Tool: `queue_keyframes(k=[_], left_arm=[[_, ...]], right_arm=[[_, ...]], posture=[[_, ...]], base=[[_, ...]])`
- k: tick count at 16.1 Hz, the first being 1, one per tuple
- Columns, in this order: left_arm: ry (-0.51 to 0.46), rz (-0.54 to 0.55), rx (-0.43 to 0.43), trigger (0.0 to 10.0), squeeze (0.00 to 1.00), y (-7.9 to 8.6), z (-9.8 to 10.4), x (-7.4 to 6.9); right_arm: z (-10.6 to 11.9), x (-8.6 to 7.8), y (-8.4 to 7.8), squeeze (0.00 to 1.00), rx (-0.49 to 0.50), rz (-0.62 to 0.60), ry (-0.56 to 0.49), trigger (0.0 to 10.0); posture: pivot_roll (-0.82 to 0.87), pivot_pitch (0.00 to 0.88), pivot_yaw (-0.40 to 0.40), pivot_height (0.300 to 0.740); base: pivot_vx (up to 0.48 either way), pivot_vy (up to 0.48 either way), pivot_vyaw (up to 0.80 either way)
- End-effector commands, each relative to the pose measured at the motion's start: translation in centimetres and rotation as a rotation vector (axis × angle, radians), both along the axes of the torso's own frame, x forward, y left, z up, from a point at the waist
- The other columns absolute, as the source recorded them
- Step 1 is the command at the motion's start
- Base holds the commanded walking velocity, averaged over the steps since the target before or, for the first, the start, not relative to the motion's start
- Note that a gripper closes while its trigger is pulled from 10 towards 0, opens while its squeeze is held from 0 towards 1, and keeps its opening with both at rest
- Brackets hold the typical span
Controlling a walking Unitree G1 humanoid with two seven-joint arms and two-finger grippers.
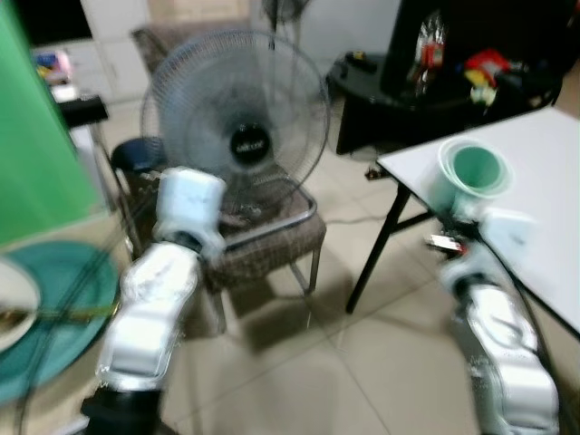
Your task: Setting the table
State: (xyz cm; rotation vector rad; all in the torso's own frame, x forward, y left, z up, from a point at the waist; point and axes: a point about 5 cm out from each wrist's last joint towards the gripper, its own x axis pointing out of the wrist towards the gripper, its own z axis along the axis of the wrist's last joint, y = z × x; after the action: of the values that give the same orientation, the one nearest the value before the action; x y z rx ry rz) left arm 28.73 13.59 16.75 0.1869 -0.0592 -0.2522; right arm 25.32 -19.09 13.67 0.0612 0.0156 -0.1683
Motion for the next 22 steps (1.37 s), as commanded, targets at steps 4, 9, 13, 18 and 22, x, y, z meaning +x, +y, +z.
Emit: queue_keyframes(k=[4,9,13,18,22], left_arm=[[-0.002,0.022,0.018,10.0,0.0,1.02,0.2,-0.02],[0.003,0.01,0.022,10.0,0.0,0.95,0.14,0.02],[0.013,0.003,0.025,10.0,0.0,1.02,0.02,-0.12],[0.027,-0.022,0.026,10.0,0.0,0.86,-0.23,-0.44],[0.029,-0.018,0.03,10.0,0.0,0.93,-0.29,-0.49]], right_arm=[[0.82,0.26,0.81,0.0,0.014,0.033,-0.028,10.0],[0.73,0.15,0.81,0.0,0.012,0.031,-0.016,10.0],[0.71,0.13,0.85,0.0,0.01,0.039,-0.012,10.0],[0.7,0.33,1.0,0.0,0.007,0.057,-0.002,10.0],[0.8,0.55,0.95,0.0,0.004,0.071,-0.001,10.0]], posture=[[-0.03,0.0,-0.04,0.74],[-0.03,0.0,-0.035,0.74],[-0.03,0.0,-0.037,0.74],[-0.02,0.005,-0.044,0.74],[-0.02,0.007,-0.051,0.74]], base=[[0.368,0.0,-0.8],[0.367,0.0,-0.8],[0.356,0.0,-0.4],[0.346,0.0,-0.13],[0.339,0.0,-0.6]])
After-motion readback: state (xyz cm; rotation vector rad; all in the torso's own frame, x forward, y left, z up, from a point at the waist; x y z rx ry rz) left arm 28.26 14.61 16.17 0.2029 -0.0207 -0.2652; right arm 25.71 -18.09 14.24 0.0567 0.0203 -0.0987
